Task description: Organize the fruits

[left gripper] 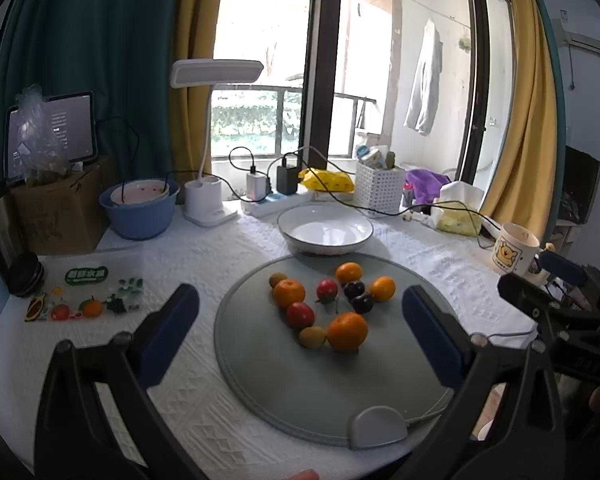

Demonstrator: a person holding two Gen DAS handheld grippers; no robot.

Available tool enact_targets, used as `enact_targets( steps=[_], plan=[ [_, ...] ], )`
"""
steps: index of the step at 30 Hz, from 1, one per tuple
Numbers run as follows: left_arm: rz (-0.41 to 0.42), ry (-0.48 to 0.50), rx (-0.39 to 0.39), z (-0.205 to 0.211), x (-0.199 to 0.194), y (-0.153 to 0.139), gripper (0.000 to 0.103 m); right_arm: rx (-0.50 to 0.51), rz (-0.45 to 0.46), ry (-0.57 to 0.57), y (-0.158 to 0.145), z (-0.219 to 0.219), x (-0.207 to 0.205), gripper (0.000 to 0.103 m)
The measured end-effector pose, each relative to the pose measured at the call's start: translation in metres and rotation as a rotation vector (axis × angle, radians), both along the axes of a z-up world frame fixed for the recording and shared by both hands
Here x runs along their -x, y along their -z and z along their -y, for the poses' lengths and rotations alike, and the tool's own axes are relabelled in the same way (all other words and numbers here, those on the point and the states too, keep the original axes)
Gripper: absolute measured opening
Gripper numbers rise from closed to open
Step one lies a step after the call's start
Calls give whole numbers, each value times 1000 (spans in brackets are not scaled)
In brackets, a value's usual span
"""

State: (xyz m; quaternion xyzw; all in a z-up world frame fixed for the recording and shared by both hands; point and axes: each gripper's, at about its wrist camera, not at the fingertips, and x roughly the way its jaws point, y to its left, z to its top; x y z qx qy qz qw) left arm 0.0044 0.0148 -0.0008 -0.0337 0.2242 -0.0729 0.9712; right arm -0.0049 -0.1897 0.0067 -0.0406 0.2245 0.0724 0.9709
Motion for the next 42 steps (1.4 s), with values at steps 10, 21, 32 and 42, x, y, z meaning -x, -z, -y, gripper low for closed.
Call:
enact_targets(
  steps=[10, 21, 32, 42],
  plan=[
    [20, -2, 9, 1, 4, -1, 102, -1, 1, 0, 1, 0, 1, 97],
    [26, -10, 14, -5, 5, -2, 102, -1, 1, -1, 0, 0, 1, 97],
    [35, -4, 8, -4, 8, -4, 102, -3, 0, 1, 0, 0, 1, 97],
    [40, -11, -1, -4, 7, -5, 102, -3, 1, 1, 0, 0, 1, 97]
  ],
)
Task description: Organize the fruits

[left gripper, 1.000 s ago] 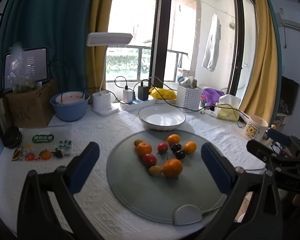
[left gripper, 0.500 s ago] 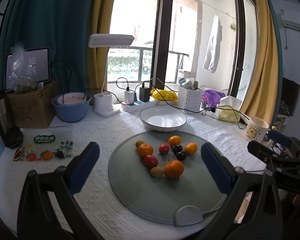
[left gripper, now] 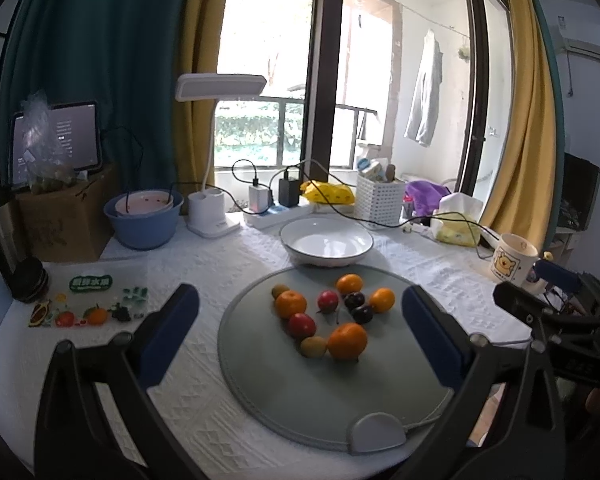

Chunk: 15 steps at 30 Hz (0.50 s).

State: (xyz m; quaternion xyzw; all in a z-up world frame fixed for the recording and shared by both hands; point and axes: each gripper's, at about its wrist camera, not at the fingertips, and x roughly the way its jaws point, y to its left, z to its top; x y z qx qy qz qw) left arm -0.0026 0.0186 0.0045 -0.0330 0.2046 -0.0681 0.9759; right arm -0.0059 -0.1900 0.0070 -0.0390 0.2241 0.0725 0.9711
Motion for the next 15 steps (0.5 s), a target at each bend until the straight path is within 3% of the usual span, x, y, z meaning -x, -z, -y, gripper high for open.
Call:
enact_targets(
  steps=[5, 15],
  plan=[
    [-11, 9, -16, 1, -4, 1, 102, -1, -5, -2, 0, 0, -1, 97],
    [-142, 45, -78, 8, -38, 34, 102, -22, -95, -4, 21, 5, -22, 97]
  ],
)
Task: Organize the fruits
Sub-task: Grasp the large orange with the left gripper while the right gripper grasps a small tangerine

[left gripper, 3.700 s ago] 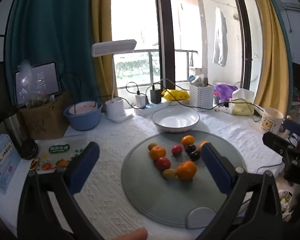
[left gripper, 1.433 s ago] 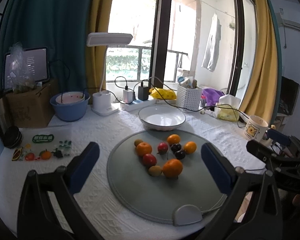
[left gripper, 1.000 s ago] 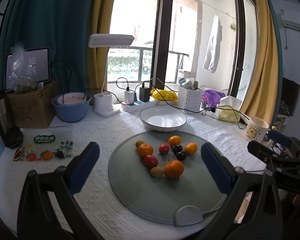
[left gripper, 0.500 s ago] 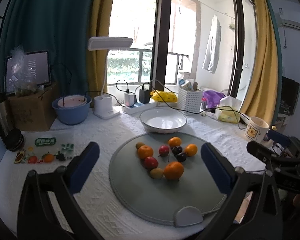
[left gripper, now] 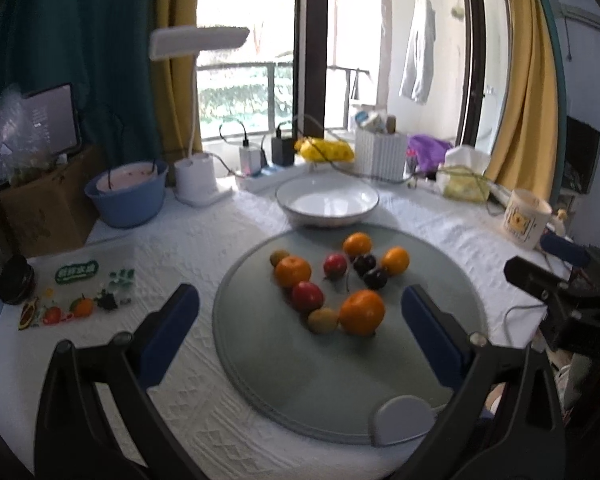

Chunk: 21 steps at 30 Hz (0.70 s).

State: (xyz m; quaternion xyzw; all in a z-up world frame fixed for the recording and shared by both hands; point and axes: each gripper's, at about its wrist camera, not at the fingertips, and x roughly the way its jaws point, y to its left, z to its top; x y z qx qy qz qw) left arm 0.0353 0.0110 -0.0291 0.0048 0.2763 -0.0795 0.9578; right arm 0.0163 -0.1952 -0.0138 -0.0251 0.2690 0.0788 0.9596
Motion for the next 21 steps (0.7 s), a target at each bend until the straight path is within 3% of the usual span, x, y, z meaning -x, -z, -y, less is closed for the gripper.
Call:
enact_targets(
  steps=[7, 12, 21],
  plan=[
    [-105, 6, -5, 2, -26, 32, 102, 2, -92, -12, 25, 0, -29, 81],
    [-161, 17, 6, 2, -39, 47, 100, 4, -144, -32, 41, -6, -49, 78],
    [-208, 107, 7, 29, -60, 49, 87, -3, -189, -45, 52, -7, -85, 75]
  ],
)
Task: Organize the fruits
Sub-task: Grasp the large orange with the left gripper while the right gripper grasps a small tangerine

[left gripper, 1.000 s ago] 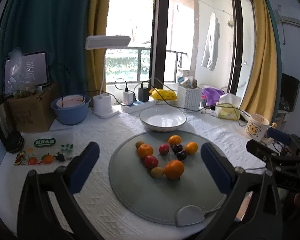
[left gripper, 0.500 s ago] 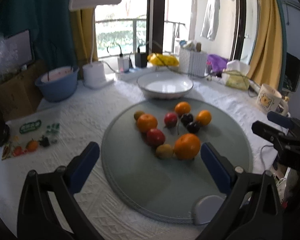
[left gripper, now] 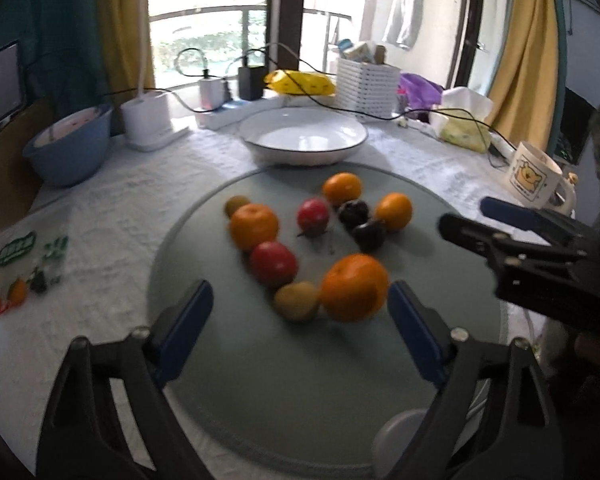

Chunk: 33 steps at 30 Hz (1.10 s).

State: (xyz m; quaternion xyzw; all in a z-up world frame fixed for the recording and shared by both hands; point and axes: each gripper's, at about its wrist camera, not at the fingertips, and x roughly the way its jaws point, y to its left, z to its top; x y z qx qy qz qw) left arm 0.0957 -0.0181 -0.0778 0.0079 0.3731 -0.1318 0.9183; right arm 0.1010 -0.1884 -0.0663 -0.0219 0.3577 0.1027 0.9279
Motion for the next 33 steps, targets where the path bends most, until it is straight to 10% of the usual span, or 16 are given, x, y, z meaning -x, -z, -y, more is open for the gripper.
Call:
enact_targets(
  steps=[21, 33],
  plan=[
    [-97, 107, -32, 38, -36, 14, 40, -66, -146, -104, 28, -6, -62, 54],
    [-95, 106, 20, 26, -39, 4, 37, -81, -131, -131, 22, -10, -59, 38]
  ],
)
